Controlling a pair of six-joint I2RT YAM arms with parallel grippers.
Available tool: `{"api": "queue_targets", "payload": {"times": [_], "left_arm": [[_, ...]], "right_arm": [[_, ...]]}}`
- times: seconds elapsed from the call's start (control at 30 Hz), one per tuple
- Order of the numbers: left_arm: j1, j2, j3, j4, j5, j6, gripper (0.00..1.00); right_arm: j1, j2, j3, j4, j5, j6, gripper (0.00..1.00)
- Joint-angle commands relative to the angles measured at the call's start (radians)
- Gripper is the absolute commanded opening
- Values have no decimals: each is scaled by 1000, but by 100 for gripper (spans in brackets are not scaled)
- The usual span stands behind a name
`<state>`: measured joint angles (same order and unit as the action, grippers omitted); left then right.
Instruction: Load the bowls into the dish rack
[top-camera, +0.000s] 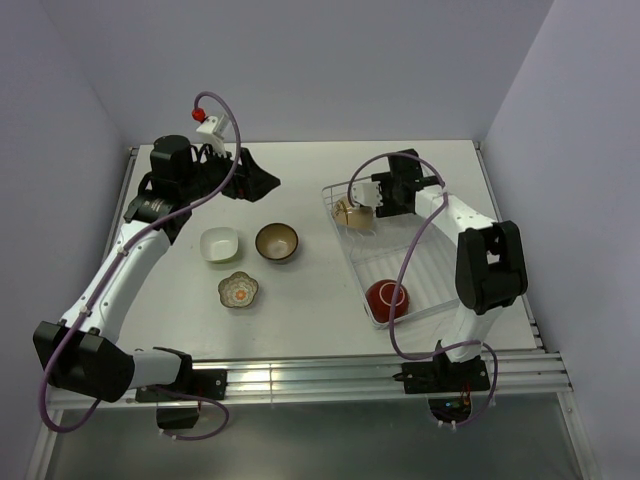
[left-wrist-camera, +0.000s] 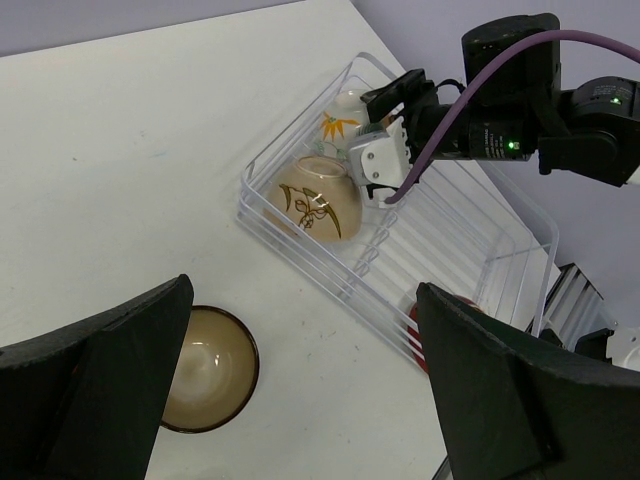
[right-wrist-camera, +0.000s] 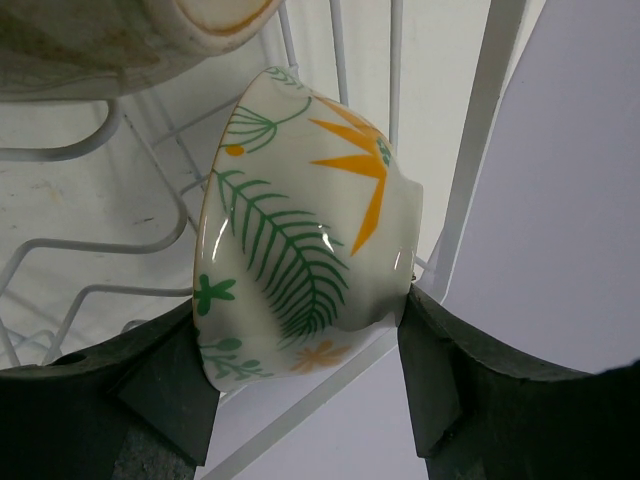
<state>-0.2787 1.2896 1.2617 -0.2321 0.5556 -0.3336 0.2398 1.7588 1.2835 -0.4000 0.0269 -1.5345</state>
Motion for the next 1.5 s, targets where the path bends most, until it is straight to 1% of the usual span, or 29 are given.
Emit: {"api": "queue_targets", "payload": {"times": [0.0,0.13,0.2,0.23,0.3,0.33,0.4,0.43,0.5,0.53,0.6,0.67,0.97,1.2,1.3,1.33,1.43,1.47], "left_arm": [[6,-7,-7,22,15,21,100],[7,-6,-7,20,13,22,100],[7,-4,-5,19,12,24,100],[7,-4,-5,20,13,25,100],[7,-4,-4,17,14,27,99],[7,-4,-4,17,13,27,99],[9,-4,-4,17,15,28,100],[9,-4,-4,20,15,27,99],[9,-3,-5,19,17,27,99],[9,-4,-4,22,17,25,100],[10,-4,-4,20,20,27,100],[10,-6,-1,17,15,30,99],[21,0,8,11,18,34,100],[22,0,10,11,33,27,100],[24,-1,15,5,44,30,99],[24,-3,15,2,44,30,99],[26,-3,13,-1,49,28,99],[27,-3,13,0,50,25,100]], "right_arm": [[-2,-7,-13,90,38,-45,0],[-8,2,-26,90,61,-56,0],[-7,1,-32,89,67,-55,5],[-7,-1,-33,90,67,-53,13],[-7,-5,-41,93,64,-56,22],[-7,-8,-41,89,62,-56,35],[-7,-15,-41,82,56,-55,47],[-7,-16,-41,81,53,-55,56],[-7,-22,-42,75,51,-56,66],[-5,-22,-44,70,50,-59,81],[-7,-28,-47,61,51,-64,86],[-5,-32,-52,58,48,-73,99],[-5,-76,-32,-26,25,-73,100],[-7,-180,-33,-141,-21,-56,100],[-11,-202,46,-245,-105,26,100],[-23,-202,115,-322,-177,78,100],[-54,-200,239,-469,-318,158,100],[-60,-200,258,-494,-388,177,100]]}}
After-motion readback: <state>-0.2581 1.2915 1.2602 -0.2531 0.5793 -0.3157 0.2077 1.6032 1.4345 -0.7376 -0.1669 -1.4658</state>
